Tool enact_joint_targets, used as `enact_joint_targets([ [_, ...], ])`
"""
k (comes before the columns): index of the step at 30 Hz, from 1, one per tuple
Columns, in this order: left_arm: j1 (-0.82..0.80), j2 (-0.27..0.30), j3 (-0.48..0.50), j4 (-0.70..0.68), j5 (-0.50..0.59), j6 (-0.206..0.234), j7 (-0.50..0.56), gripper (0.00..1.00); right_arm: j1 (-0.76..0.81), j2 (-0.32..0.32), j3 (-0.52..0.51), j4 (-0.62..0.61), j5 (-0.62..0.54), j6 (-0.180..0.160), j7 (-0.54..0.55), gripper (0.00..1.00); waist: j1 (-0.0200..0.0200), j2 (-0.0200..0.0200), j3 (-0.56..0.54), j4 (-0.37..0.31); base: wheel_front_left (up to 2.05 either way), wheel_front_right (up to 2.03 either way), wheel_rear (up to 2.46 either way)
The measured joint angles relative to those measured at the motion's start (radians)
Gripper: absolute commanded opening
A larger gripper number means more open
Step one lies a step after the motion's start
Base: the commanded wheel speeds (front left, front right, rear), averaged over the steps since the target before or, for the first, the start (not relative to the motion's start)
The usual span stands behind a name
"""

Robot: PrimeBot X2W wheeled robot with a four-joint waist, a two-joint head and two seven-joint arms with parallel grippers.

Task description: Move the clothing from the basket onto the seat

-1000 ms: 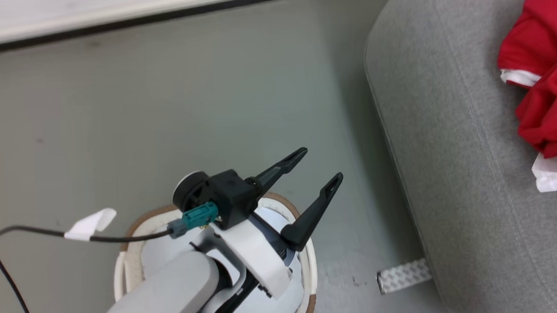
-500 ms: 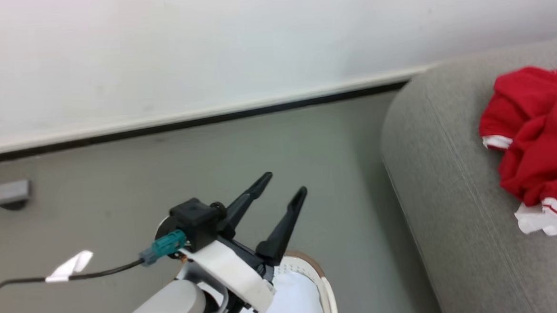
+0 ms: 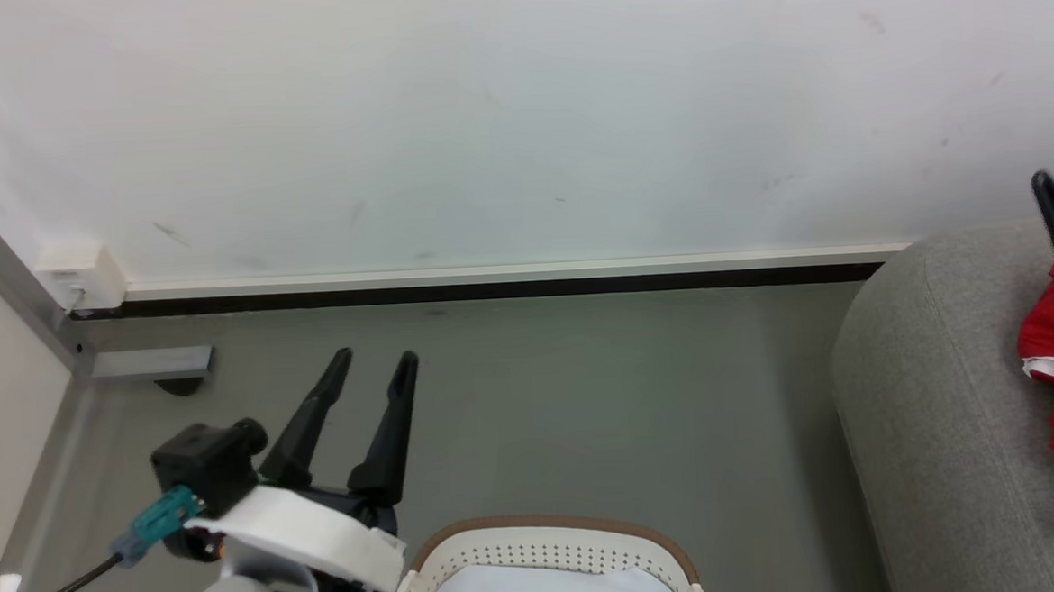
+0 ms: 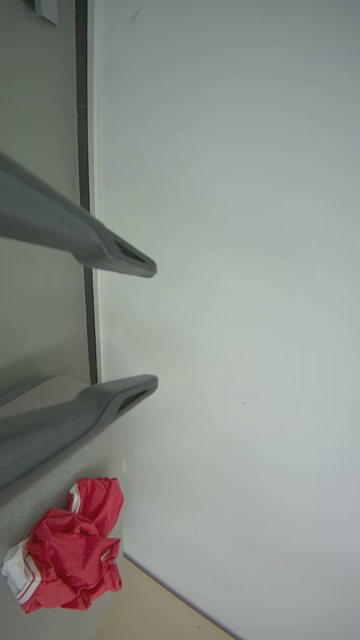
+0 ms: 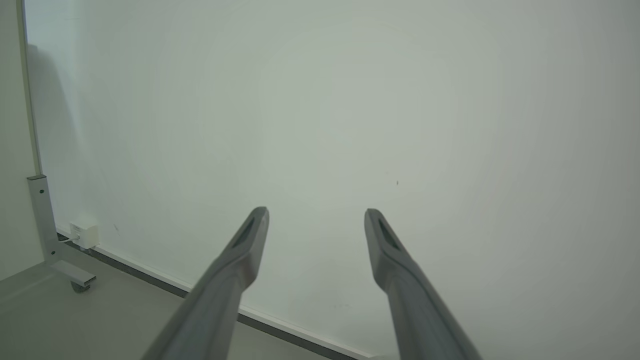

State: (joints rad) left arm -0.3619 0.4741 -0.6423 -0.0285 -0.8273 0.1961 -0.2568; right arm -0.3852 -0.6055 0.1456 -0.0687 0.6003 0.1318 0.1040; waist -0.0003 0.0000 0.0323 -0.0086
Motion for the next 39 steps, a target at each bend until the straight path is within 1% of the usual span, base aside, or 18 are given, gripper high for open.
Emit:
enact_joint_targets([
  [4,0.079,0.022,0.065,-0.026,0.000,0.027,-0.005,1.00,0.106,0.091,-0.014,-0.033,-0.040,0.000,-0.057,1.00,0.0000,0.0000,-0.011,0.021,0.00,0.00,0.00],
  [6,0.117,0.029,0.105,-0.038,0.000,0.037,-0.005,1.00,0.160,0.153,-0.037,-0.037,-0.054,0.000,-0.095,1.00,0.0001,0.0000,-0.013,0.025,0.00,0.00,0.00],
  [8,0.160,0.012,0.165,-0.056,-0.007,0.046,-0.006,1.00,0.217,0.215,-0.047,-0.031,-0.075,0.000,-0.125,1.00,0.0001,0.0000,-0.015,0.028,0.00,0.00,0.00],
  [10,0.204,-0.011,0.223,-0.069,0.001,0.046,-0.006,1.00,0.269,0.268,-0.041,-0.008,-0.095,0.000,-0.140,1.00,0.0001,0.0000,-0.015,0.029,0.00,0.00,0.00],
  [13,0.261,-0.034,0.284,-0.057,0.058,0.028,-0.006,1.00,0.314,0.322,-0.017,0.039,-0.108,0.000,-0.169,1.00,0.0002,0.0000,-0.012,0.026,0.00,0.00,0.00],
  [19,0.328,-0.095,0.376,0.005,0.200,-0.020,-0.007,1.00,0.332,0.382,0.032,0.148,-0.151,0.000,-0.264,1.00,0.0002,0.0000,-0.009,0.015,0.00,0.00,0.00],
  [21,0.344,-0.121,0.398,0.024,0.244,-0.041,-0.007,1.00,0.334,0.386,0.061,0.178,-0.199,0.000,-0.300,1.00,0.0002,0.0000,-0.010,0.012,0.00,0.00,0.00],
  [24,0.370,-0.154,0.429,0.061,0.286,-0.074,-0.007,1.00,0.348,0.415,0.066,0.210,-0.229,0.000,-0.338,1.00,0.0002,0.0000,-0.013,0.007,0.00,0.00,0.00],
  [27,0.388,-0.189,0.463,0.097,0.318,-0.108,-0.007,1.00,0.351,0.449,0.066,0.232,-0.238,0.000,-0.353,1.00,0.0003,0.0000,-0.014,0.001,0.00,0.00,0.00],
  [29,0.398,-0.214,0.486,0.114,0.329,-0.129,-0.007,1.00,0.356,0.458,0.069,0.243,-0.239,0.000,-0.360,1.00,0.0003,-0.0001,-0.013,-0.002,0.00,0.00,0.00],
  [36,0.402,-0.280,0.550,0.129,0.394,-0.183,-0.007,1.00,0.345,0.468,0.070,0.259,-0.238,0.000,-0.365,1.00,0.0003,0.0000,-0.009,-0.010,0.00,0.00,0.00],
  [39,0.402,-0.298,0.570,0.133,0.419,-0.205,-0.007,1.00,0.343,0.469,0.067,0.258,-0.237,0.000,-0.365,1.00,0.0003,0.0000,-0.007,-0.011,0.00,0.00,0.00],
])
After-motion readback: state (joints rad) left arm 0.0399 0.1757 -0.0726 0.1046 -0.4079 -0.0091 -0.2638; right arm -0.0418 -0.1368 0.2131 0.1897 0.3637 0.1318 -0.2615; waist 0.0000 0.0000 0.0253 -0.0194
